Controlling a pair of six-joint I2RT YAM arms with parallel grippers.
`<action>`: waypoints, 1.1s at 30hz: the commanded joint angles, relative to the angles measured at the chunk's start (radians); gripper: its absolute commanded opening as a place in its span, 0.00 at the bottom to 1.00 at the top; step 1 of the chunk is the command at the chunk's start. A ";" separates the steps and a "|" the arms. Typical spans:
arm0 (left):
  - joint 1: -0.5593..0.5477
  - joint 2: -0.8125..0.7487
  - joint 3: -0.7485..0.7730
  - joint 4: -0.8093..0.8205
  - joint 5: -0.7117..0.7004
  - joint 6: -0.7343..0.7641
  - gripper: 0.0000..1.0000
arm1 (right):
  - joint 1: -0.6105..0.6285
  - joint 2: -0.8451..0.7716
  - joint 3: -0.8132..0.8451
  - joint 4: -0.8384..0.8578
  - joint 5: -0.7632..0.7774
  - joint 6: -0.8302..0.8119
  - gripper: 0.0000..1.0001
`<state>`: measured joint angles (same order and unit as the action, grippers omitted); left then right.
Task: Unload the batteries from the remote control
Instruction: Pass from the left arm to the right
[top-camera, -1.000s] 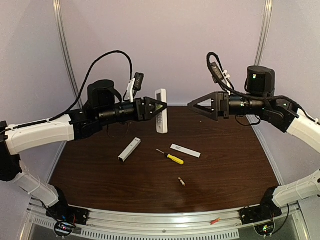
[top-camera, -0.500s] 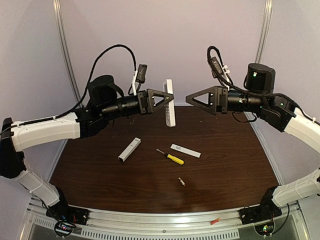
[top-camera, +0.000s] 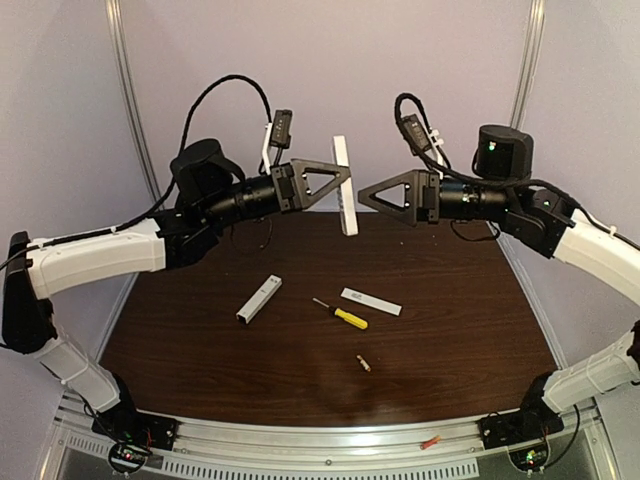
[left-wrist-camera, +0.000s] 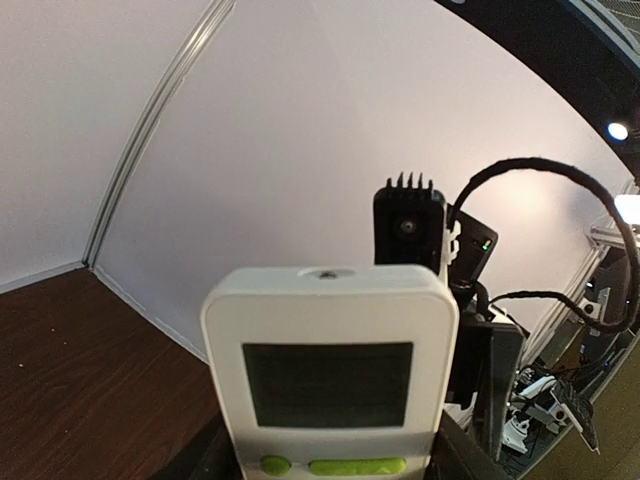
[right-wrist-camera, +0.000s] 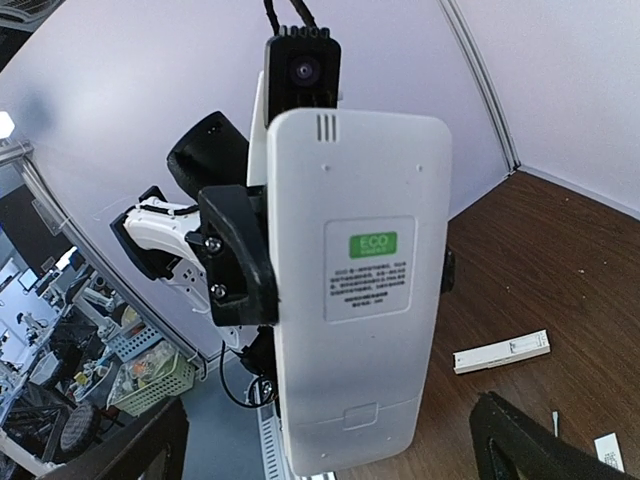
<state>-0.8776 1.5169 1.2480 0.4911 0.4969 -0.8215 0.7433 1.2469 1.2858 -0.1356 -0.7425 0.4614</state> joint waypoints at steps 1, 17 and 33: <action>0.014 0.018 0.044 0.130 0.036 -0.036 0.46 | -0.005 0.026 0.029 0.038 -0.042 0.016 1.00; 0.014 0.067 0.100 0.182 0.058 -0.075 0.44 | -0.005 0.113 0.044 0.171 -0.190 0.083 0.68; 0.014 0.043 0.059 0.175 0.031 -0.081 0.42 | -0.022 0.112 0.050 0.162 -0.229 0.071 0.30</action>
<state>-0.8696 1.5772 1.3159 0.5976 0.5411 -0.9005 0.7296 1.3724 1.3113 0.0048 -0.9203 0.5308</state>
